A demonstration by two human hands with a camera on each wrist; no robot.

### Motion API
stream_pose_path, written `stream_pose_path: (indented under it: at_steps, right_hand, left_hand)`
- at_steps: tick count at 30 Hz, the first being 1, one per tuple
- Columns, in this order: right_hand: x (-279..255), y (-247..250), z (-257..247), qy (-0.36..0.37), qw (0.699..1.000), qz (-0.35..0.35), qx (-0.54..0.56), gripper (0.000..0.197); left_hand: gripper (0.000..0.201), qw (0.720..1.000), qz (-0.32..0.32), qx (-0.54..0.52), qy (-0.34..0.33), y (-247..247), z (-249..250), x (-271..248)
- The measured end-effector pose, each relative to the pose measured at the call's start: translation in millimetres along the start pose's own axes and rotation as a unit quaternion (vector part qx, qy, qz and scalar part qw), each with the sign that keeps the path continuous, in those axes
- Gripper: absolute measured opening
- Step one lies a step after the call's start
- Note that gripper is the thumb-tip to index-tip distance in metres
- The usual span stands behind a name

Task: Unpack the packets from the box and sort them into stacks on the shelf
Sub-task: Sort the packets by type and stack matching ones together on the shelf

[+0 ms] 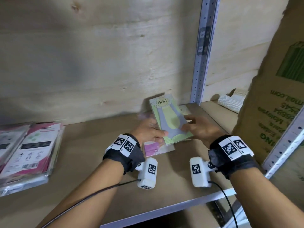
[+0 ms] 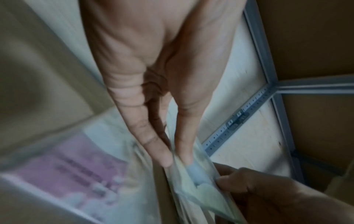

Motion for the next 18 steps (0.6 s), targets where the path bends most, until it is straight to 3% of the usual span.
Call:
stream_pose_path:
  at_steps: [3, 6, 9, 12, 15, 18]
  right_hand:
    - [6.8, 36.1, 4.7, -0.015, 0.993, 0.099, -0.069, 0.045]
    - [7.2, 58.9, 9.6, -0.018, 0.974, 0.174, -0.143, 0.031]
    - [6.7, 63.7, 11.5, -0.012, 0.967, 0.173, -0.188, 0.021]
    - [7.9, 64.4, 12.9, -0.029, 0.963, 0.161, -0.216, 0.042]
    - [6.7, 63.6, 12.4, -0.033, 0.962, 0.153, -0.223, 0.045]
    - [3.9, 61.8, 12.3, -0.044, 0.96, 0.145, -0.236, 0.036]
  left_hand:
    - [0.052, 0.999, 0.03, 0.004, 0.02, -16.4, 10.4, 27.7]
    - [0.07, 0.997, 0.045, 0.031, 0.048, -32.6, 18.3, 45.4]
    - [0.048, 0.996, 0.047, 0.048, 0.062, -42.1, 22.1, 58.9]
    - [0.028, 0.994, 0.068, 0.044, 0.07, -47.7, 21.0, 64.1]
    - [0.041, 0.986, 0.1, 0.123, 0.048, -48.3, 24.3, 65.0]
    - [0.053, 0.976, 0.095, 0.182, 0.07, -51.5, 26.9, 64.0]
Point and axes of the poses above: each hand's wrist, its own x-axis towards the middle knuckle, its own y-axis out of the back of the hand, z = x × y, the point moved 6 cm from there along x, towards the middle knuckle, and after that the axes turned 8 degrees about -z, right-handed, at the moved point
